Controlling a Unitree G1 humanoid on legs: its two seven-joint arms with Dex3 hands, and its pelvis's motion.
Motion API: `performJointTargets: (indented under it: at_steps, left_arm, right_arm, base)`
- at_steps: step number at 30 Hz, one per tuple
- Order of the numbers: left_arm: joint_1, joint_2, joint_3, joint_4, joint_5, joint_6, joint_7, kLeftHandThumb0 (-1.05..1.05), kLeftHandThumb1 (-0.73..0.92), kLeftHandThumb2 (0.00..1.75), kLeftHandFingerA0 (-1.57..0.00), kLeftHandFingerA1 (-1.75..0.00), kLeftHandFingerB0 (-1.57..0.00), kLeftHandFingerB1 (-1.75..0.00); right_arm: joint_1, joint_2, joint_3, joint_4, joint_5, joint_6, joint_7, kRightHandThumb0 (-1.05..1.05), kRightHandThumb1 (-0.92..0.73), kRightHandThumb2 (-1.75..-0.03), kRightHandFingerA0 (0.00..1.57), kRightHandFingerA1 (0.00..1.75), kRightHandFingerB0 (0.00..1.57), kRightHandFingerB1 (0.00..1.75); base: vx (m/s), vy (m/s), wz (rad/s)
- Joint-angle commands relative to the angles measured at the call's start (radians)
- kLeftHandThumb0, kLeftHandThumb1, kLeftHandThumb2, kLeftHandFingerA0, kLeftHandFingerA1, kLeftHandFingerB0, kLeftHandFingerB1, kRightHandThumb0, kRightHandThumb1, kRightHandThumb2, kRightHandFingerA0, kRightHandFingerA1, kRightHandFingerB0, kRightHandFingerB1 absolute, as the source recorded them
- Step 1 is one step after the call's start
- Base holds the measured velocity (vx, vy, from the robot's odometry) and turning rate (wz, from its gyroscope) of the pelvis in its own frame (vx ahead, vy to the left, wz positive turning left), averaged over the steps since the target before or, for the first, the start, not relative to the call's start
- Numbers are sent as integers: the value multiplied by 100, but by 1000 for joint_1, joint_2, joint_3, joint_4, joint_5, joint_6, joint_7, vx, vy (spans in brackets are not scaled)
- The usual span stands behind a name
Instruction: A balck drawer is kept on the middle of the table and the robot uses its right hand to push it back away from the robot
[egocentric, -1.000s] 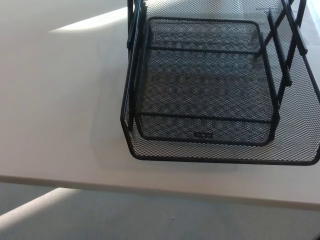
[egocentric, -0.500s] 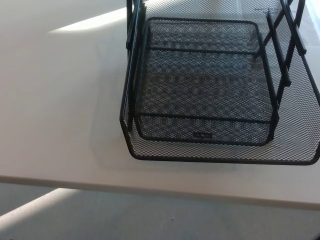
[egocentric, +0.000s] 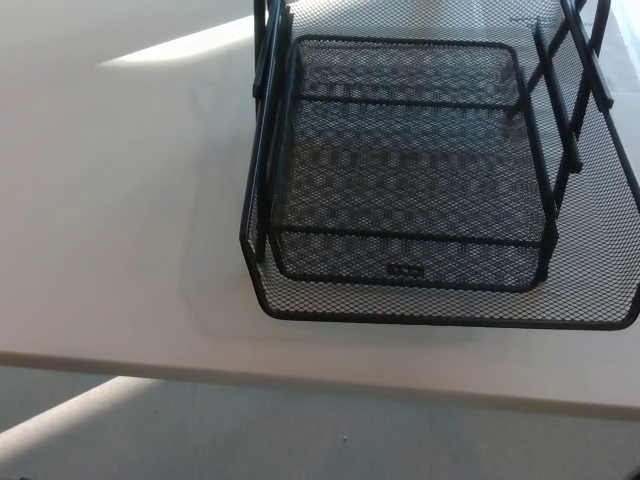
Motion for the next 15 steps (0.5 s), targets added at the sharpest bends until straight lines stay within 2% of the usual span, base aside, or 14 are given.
performJointTargets:
  at_steps: [1, 4, 6, 15]
  left_arm:
    - [-12, 24, -5, 19, 19, -32, -18, -57, 71, 63, -49, -40, -34, -34]
    - [-12, 24, -2, 20, 15, -29, -22, -56, 72, 63, -48, -39, -33, -33]
    - [-13, 25, -2, 22, 15, -30, -24, -56, 72, 63, -48, -39, -33, -33]
    - [-16, 17, -8, 18, 21, -23, -17, -55, 75, 63, -50, -39, -36, -33]
  right_arm:
    - [297, -275, -493, -772, 507, -54, 492, -47, -76, -64, 56, 44, 38, 37]
    - [242, -333, -486, -812, 568, -5, 542, -45, -80, -64, 58, 43, 41, 36]
    - [214, -362, -487, -829, 596, 30, 561, -48, -76, -65, 56, 43, 39, 36]
    - [-97, -532, -358, -859, 766, 147, 590, -44, -76, -63, 57, 44, 39, 36]
  base:
    - [0, 0, 0]
    - [0, 0, 0]
    - [0, 0, 0]
    - [0, 0, 0]
